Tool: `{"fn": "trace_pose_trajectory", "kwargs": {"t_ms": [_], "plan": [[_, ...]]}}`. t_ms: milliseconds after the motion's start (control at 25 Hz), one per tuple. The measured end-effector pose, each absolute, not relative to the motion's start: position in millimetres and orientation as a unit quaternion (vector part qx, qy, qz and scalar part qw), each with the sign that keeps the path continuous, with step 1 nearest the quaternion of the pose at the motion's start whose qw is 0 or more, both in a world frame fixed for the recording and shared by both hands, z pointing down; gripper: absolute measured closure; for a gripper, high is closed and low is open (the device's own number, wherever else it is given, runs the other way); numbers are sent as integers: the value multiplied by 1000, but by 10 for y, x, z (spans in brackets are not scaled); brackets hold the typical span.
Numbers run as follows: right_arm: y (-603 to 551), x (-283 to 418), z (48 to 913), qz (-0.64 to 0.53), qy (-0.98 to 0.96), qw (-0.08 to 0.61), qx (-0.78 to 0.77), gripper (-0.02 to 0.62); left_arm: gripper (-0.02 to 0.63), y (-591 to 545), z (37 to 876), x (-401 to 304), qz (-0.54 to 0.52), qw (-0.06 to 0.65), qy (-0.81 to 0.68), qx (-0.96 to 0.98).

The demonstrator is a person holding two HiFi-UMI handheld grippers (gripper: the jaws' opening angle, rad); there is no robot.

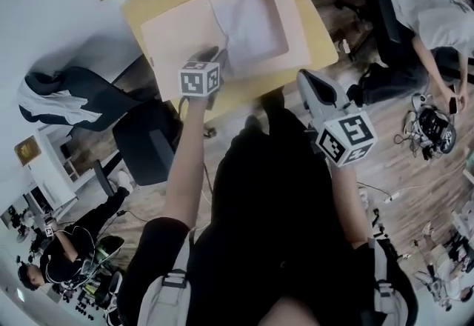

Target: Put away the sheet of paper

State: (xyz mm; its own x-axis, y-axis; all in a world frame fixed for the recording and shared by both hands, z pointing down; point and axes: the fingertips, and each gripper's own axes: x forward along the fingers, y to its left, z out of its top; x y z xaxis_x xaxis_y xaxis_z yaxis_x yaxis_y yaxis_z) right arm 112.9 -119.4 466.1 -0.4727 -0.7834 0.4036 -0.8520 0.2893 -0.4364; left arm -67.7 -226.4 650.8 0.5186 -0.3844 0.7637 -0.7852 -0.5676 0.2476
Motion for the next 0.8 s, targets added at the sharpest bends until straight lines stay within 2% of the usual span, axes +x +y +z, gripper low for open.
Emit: {"fn": "trace_pose_trajectory", "kwargs": {"t_ms": [280, 560, 800], "plan": [[-454, 795, 4590, 301, -803, 53, 511, 592, 517, -1629, 5969, -999, 283, 274, -374, 839], [380, 138, 4590, 297, -823, 66, 480, 592, 555, -661, 5450, -1402, 214, 262, -379, 861], [878, 162, 4512, 275, -830, 75, 480, 592, 590, -54, 5095, -1386, 152, 260, -379, 875]]}}
